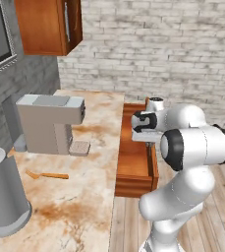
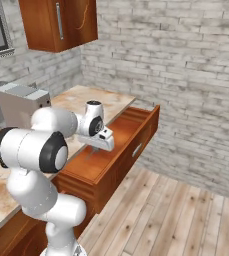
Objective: Organize the utensils by type. Pick up the wooden spoons from the counter and place them in the open cabinet. Then pick up the metallic utensils from the counter and place them in the open drawer.
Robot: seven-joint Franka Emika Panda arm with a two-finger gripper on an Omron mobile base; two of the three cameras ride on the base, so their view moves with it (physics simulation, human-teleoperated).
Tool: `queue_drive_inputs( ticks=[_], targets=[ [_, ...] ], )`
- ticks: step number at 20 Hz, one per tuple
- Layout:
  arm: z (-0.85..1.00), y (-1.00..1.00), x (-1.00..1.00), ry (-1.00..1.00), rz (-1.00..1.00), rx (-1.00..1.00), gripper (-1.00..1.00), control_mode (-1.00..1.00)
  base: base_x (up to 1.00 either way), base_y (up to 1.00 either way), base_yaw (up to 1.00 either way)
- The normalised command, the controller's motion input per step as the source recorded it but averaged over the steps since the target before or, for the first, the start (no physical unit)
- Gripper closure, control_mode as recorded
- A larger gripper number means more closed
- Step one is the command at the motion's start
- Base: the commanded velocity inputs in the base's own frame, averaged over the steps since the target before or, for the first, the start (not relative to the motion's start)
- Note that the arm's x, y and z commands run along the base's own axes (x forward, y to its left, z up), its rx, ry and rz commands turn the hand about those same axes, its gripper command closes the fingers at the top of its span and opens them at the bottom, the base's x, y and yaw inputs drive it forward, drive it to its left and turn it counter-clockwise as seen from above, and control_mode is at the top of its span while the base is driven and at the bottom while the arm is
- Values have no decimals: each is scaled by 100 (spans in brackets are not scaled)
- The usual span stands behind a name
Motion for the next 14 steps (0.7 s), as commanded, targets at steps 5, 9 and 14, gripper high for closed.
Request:
queue_drive_inputs(
  ticks=[5,9,14],
  targets=[
    [-26,0,1,0,0,0,100,-100,0,0,0],
    [-29,0,0,0,0,0,100,-100,0,0,0],
    [-23,-5,0,-3,0,0,100,-100,0,0,0]
  ],
)
